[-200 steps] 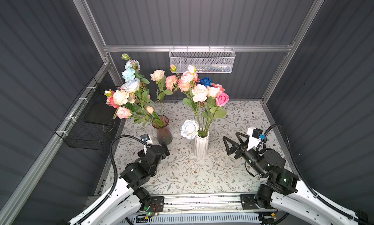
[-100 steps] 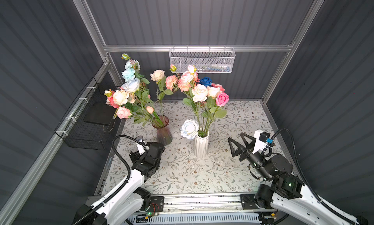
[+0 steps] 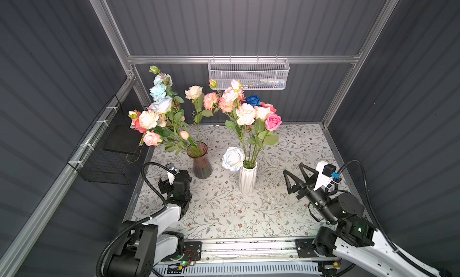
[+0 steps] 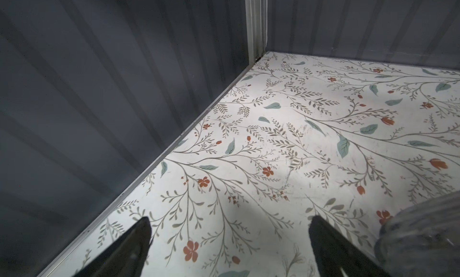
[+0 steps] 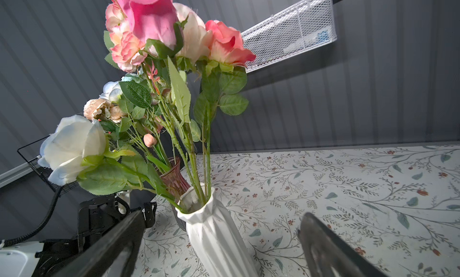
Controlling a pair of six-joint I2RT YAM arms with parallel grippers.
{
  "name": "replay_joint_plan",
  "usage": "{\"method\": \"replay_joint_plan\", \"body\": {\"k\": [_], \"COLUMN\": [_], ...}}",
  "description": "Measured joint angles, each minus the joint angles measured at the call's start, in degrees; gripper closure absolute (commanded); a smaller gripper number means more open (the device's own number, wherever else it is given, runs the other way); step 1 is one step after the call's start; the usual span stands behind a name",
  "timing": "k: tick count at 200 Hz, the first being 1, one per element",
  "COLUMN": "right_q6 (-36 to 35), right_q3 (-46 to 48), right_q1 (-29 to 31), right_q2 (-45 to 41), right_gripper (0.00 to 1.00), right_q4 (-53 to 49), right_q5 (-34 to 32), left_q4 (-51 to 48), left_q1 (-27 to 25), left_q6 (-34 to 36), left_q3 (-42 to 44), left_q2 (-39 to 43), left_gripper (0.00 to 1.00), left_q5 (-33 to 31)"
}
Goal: Arrange the flowers into the vase
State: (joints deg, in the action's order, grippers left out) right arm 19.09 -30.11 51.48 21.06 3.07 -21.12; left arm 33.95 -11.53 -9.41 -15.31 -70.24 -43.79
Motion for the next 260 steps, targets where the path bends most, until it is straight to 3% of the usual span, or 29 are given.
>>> {"method": "replay_joint_plan", "body": {"k": [36,100,175,260], "right_q6": [0.0,-0.1,0.0,-0.2], "right_q3": [0.0,0.0,0.0,-1.4], "right_q1": [-0.1,-0.2,-0.5,-0.8], "right_q2": [-0.5,-0.2,1.4,7.9], "right_gripper": [0.01,0.01,0.01,0.01], "right_q4": [-1.1,-1.7,-1.7,-4.1], "right_q5": [-0.5,-1.8,-2.7,-8.6], "left_q4": [10.2,21.9,24.3,22.5], "left_q1": [2.7,11.7,11.8,11.1], "left_q6": [1.9,0.9,2.9,5.2], "left_q3": [-0.1,-1.7,-6.0,-8.4], "left_q2": [-10.2,-20.1,-24.3,-27.3], "left_gripper": [0.0,0.0,0.0,0.0], "left_q5": [5.8,19.3,31.3,34.4]}}
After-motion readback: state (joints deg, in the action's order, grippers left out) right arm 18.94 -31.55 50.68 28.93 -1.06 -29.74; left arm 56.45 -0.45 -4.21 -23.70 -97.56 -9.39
